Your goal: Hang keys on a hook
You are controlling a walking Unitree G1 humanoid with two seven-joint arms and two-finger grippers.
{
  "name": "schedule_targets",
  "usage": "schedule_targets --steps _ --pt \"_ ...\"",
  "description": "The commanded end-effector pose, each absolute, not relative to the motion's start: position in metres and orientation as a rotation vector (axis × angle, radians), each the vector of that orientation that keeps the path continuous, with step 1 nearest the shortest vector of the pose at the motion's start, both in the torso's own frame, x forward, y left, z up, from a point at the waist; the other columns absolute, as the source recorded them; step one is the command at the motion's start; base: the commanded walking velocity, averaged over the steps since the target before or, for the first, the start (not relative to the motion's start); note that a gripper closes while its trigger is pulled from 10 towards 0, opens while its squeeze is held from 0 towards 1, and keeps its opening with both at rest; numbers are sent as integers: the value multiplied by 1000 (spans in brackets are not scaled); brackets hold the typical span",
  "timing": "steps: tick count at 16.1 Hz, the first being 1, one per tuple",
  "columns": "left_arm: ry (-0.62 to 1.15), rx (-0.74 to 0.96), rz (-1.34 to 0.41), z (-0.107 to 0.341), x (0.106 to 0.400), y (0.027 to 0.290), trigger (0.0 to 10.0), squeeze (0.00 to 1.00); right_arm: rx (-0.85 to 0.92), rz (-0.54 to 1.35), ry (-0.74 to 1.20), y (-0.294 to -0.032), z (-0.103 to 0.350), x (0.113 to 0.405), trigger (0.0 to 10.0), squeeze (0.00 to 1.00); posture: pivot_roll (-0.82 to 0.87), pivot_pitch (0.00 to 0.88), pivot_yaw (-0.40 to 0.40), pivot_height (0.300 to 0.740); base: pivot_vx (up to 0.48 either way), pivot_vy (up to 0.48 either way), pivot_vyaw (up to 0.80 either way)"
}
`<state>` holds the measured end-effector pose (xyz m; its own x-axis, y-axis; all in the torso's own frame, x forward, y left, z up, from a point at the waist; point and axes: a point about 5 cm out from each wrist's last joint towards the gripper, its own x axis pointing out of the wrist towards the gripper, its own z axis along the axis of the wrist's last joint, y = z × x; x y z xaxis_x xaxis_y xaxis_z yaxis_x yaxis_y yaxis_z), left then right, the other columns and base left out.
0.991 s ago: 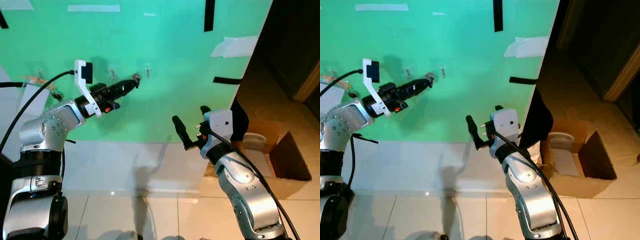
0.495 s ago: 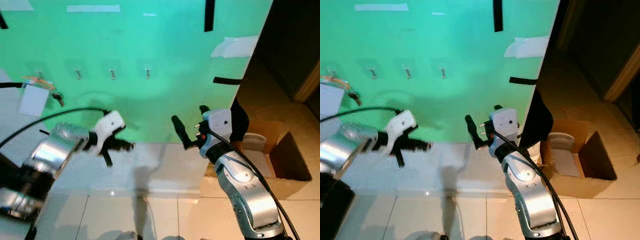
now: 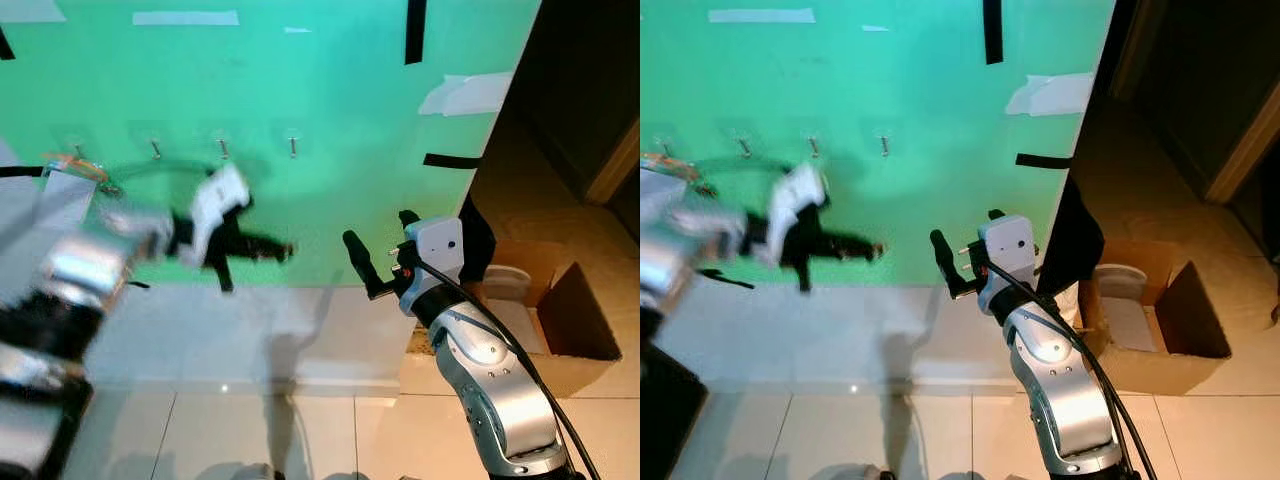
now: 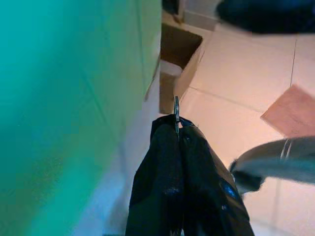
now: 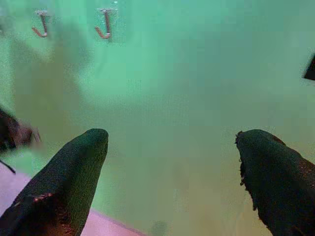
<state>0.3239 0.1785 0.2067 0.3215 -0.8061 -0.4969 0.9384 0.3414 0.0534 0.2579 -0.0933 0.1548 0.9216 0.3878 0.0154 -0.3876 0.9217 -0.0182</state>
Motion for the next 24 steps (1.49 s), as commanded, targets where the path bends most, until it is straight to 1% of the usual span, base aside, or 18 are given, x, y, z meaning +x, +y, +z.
schedule_targets --steps 1,3,7,8,9,11,12,13,14,15,16,17,18,19,20,22,24 --pt "390 420 -1161 217 329 186 10000 0 -24 402 -35 -92 157 261 10000 0 38 0 58 740 0 0 0" --pt "316 456 -1140 237 339 187 10000 0 -24 405 -36 -91 157 261 10000 0 40 0 55 740 0 0 0" --pt "254 537 -1090 259 359 190 10000 0 -26 407 -39 -91 158 262 10000 0 35 0 57 740 0 0 0" --pt "229 525 -1084 264 363 189 10000 0 -26 405 -39 -92 158 262 10000 0 35 0 57 740 0 0 0" --pt "207 508 -1084 268 365 187 10000 0 -26 403 -38 -92 158 262 10000 0 35 0 57 740 0 0 0" --pt "112 284 -1101 285 368 181 10000 0 -26 402 -37 -92 157 260 10000 0 30 0 62 740 0 0 0" --pt "159 366 -1091 278 368 182 10000 0 -26 402 -36 -92 157 260 10000 0 31 0 61 740 0 0 0" --pt "289 668 -1099 253 364 192 10000 0 -26 402 -34 -91 157 259 10000 0 34 0 60 740 0 0 0" --pt "290 557 -1157 249 362 187 10000 0 -26 404 -33 -91 156 259 10000 0 29 0 63 740 0 0 0" --pt "232 339 -1188 260 362 177 10000 0 -29 406 -33 -91 156 259 10000 0 31 0 61 740 0 0 0" --pt "263 492 -1152 254 364 180 10000 0 -29 406 -33 -91 156 259 10000 0 35 0 55 740 0 0 0" --pt "238 446 -1149 255 366 177 10000 0 -27 407 -38 -91 157 260 10000 0 34 0 54 740 0 0 0" --pt "189 343 -1155 263 367 173 10000 0 -14 410 -48 -91 160 261 10000 0 30 0 57 740 0 0 0" --pt "91 192 -1179 279 368 164 10000 0 13 448 -90 -89 169 262 10000 0 30 0 55 740 0 0 0" --pt "42 95 -1199 286 367 159 10000 0 39 499 -139 -86 180 261 10000 0 30 0 52 740 0 0 0" --pt "28 -5 -1192 283 368 152 10000 0 37 583 -229 -77 200 259 10000 0 30 0 47 740 0 0 0" --pt "61 -31 -1198 269 365 140 10000 0 39 591 -308 -69 220 262 10000 0 28 0 43 740 0 0 0"
